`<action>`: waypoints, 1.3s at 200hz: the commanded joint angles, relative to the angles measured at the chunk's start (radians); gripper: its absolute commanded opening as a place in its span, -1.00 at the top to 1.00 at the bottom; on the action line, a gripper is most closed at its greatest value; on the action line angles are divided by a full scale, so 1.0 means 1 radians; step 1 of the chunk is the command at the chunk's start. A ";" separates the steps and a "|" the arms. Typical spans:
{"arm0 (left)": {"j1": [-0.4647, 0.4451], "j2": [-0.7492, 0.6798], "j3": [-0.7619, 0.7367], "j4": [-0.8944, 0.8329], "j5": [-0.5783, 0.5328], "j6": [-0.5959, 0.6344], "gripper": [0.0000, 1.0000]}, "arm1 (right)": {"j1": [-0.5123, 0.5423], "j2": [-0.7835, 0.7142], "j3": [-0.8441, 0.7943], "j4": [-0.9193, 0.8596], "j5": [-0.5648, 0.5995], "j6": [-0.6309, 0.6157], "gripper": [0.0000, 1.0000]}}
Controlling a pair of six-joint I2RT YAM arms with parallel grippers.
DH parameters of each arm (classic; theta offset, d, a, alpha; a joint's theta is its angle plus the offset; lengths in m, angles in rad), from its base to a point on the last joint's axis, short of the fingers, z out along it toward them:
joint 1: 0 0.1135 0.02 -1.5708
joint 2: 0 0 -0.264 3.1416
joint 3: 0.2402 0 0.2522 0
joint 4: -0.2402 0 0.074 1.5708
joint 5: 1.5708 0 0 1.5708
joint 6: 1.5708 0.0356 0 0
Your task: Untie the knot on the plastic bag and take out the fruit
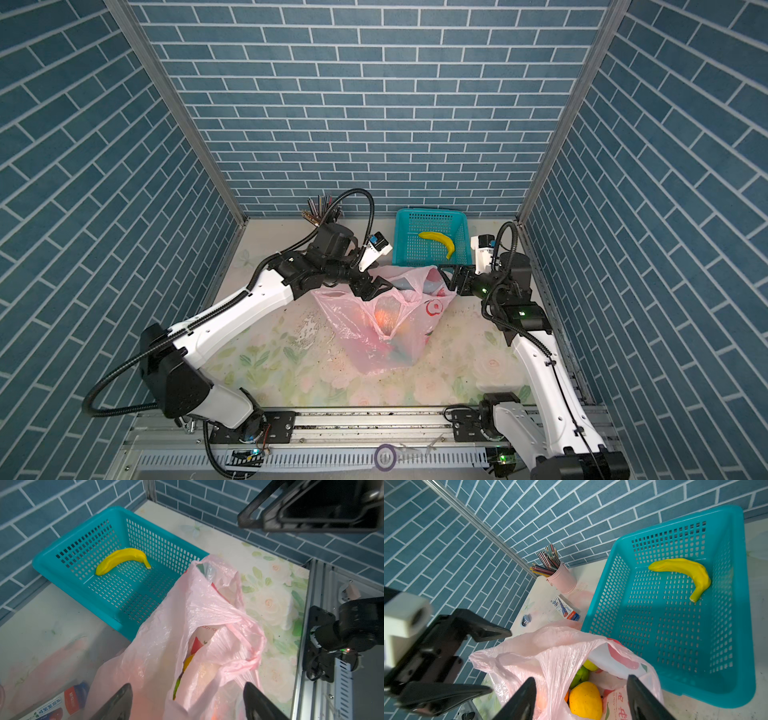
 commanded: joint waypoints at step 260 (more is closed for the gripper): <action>0.150 0.209 0.198 0.211 -0.187 -0.420 1.00 | 0.514 0.277 0.069 -0.216 -0.062 -0.286 0.77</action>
